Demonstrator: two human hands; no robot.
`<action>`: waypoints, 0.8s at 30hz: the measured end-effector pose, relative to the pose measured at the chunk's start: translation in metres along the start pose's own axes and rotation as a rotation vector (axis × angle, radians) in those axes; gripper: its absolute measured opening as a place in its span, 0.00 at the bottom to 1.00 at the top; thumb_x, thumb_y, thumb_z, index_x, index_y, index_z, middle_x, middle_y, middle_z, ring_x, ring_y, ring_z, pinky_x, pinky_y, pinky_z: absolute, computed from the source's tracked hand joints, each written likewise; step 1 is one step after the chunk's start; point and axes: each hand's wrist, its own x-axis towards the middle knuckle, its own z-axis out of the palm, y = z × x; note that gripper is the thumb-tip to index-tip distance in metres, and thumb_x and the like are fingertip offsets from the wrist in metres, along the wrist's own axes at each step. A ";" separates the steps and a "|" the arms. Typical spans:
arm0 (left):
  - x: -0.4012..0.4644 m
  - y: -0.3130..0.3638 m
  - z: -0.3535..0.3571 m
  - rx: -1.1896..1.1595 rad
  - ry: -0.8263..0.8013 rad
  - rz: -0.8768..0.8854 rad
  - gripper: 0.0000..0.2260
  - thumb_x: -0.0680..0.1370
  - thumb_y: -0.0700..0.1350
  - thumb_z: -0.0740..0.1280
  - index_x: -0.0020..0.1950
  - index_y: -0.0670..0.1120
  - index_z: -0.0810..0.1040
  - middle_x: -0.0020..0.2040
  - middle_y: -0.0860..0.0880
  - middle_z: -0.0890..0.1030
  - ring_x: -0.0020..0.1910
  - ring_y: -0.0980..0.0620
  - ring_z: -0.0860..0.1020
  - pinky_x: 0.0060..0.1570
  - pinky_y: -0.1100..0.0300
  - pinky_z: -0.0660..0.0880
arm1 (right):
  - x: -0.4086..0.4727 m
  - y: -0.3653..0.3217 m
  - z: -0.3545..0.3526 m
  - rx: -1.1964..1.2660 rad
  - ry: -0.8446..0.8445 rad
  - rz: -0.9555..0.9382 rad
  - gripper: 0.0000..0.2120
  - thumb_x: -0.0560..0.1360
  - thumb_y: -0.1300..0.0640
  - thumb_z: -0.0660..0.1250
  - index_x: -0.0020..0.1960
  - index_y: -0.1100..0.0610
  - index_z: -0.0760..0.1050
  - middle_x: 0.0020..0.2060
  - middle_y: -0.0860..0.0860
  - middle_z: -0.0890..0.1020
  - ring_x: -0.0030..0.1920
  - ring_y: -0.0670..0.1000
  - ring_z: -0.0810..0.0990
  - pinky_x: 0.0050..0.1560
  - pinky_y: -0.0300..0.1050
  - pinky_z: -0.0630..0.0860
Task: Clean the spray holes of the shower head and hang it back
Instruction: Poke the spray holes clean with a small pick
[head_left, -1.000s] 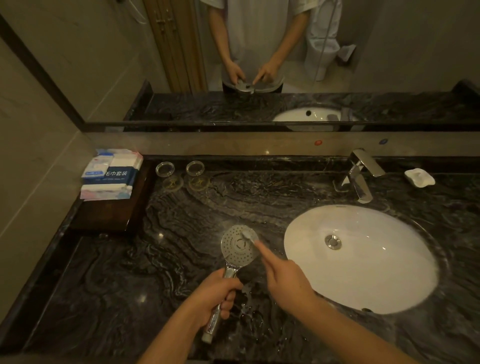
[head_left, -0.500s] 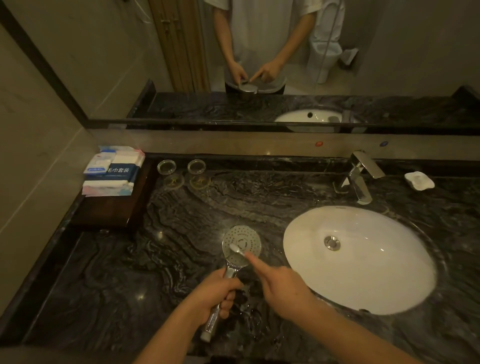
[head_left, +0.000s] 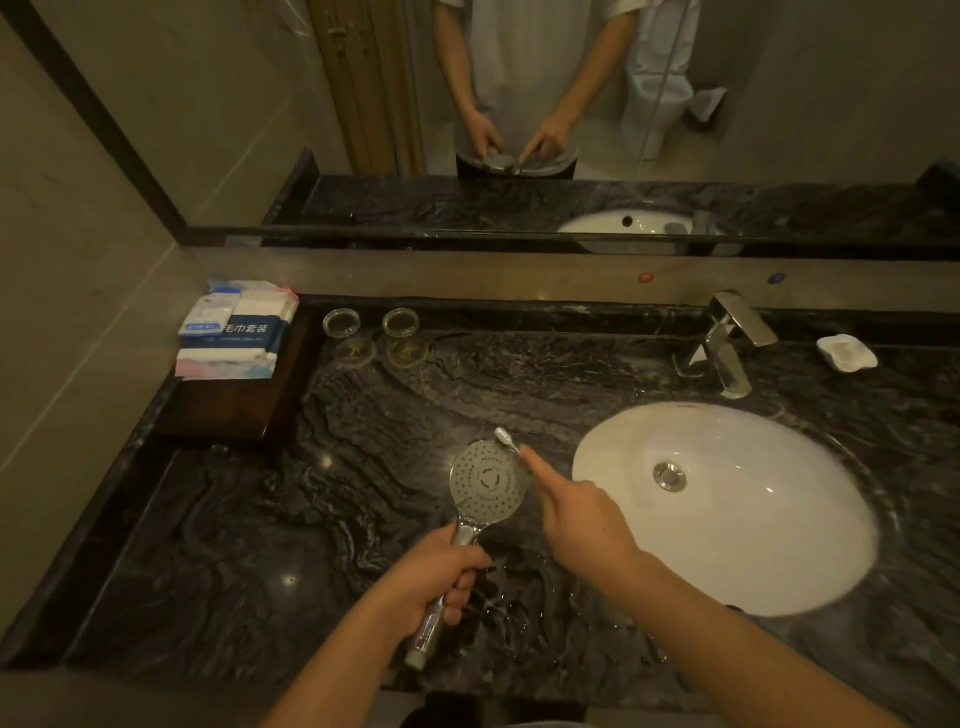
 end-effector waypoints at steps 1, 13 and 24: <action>-0.001 0.001 0.000 0.000 -0.005 0.002 0.07 0.78 0.38 0.66 0.51 0.47 0.70 0.28 0.49 0.68 0.23 0.54 0.63 0.21 0.63 0.61 | -0.001 -0.003 0.000 -0.005 -0.017 -0.021 0.30 0.82 0.53 0.54 0.76 0.31 0.44 0.37 0.57 0.81 0.36 0.58 0.80 0.41 0.53 0.79; -0.002 0.004 0.002 -0.234 -0.077 -0.067 0.10 0.79 0.35 0.65 0.43 0.48 0.68 0.27 0.50 0.63 0.19 0.57 0.60 0.17 0.68 0.58 | -0.008 -0.008 -0.010 -0.100 -0.053 -0.075 0.32 0.82 0.53 0.54 0.77 0.33 0.43 0.38 0.56 0.81 0.38 0.57 0.80 0.42 0.52 0.78; 0.001 0.009 0.006 -0.334 -0.119 -0.113 0.11 0.78 0.35 0.66 0.42 0.48 0.68 0.27 0.51 0.61 0.18 0.58 0.60 0.15 0.68 0.58 | -0.020 -0.013 -0.002 -0.104 -0.039 -0.024 0.35 0.81 0.55 0.55 0.77 0.34 0.39 0.38 0.56 0.81 0.37 0.57 0.80 0.41 0.54 0.78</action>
